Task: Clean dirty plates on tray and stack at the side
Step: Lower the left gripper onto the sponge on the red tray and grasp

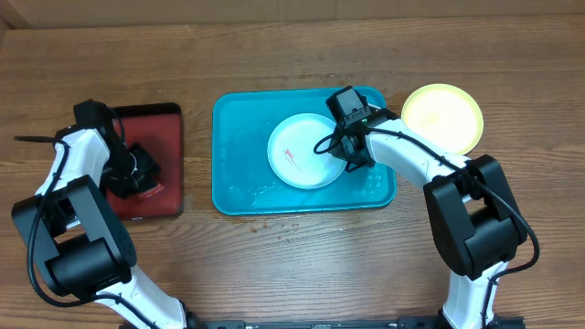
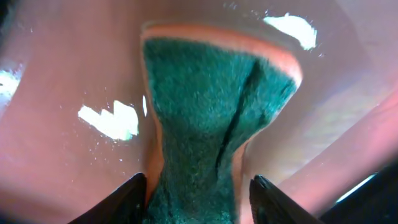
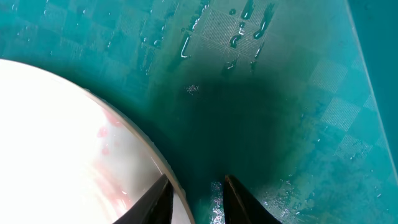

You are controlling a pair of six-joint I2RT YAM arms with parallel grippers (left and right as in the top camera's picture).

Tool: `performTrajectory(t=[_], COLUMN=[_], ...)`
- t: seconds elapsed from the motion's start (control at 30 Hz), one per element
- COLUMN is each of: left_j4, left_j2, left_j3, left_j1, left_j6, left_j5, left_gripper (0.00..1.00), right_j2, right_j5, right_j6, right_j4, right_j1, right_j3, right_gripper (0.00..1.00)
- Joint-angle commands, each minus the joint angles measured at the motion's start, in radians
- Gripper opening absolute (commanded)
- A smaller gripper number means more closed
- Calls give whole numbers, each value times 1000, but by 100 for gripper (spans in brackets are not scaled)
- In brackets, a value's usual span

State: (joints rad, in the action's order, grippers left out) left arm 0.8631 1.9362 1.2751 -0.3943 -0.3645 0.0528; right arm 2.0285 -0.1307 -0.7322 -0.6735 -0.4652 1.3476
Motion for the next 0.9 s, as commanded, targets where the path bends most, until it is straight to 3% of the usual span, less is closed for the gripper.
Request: performTrajectory(t=[0.0, 0.1, 0.13, 0.23, 0.27, 0.33, 0.37, 0.4, 0.47, 0.5, 0.53, 0.8, 0.87], left_j4=[-2, -6, -7, -13, -14, -17, -20, -27, -44, -55, -68, -213, -233], left_j2=[-9, -7, -6, -6, -6, -6, -6, -6, -6, -6, -6, -6, -6], left_j3=[-41, -70, -74, -73, -72, -72, -72, -72, -72, -72, -72, -72, -72], left_j1=[2, 2, 2, 2, 2, 2, 2, 2, 2, 2, 2, 2, 2], left_j6=[8, 2, 2, 2, 2, 2, 2, 2, 3, 3, 5, 74, 74], left_j5=[0, -1, -2, -32, -37, -37, -37, -37, -41, -42, -42, -87, -86], left_gripper=[54, 55, 50, 9, 4, 4, 8, 21, 72, 92, 100, 100, 94], right_j2=[42, 42, 42, 42, 42, 42, 42, 42, 42, 42, 42, 42, 42], right_j5=[0, 0, 0, 0, -1, 0, 0, 0, 0, 0, 0, 0, 0], right_j6=[-1, -1, -1, -1, -1, -1, -1, -1, -1, -1, -1, -1, -1], right_j4=[-2, -2, -2, -2, -2, -2, -3, -3, -3, -3, -3, -3, -2], right_j1=[3, 3, 3, 3, 3, 3, 3, 3, 3, 3, 3, 3, 3], right_j3=[-13, -13, -13, -13, -13, -13, -13, -13, -13, -13, -13, -13, -13], right_gripper=[29, 29, 29, 29, 29, 29, 29, 29, 29, 29, 29, 29, 29])
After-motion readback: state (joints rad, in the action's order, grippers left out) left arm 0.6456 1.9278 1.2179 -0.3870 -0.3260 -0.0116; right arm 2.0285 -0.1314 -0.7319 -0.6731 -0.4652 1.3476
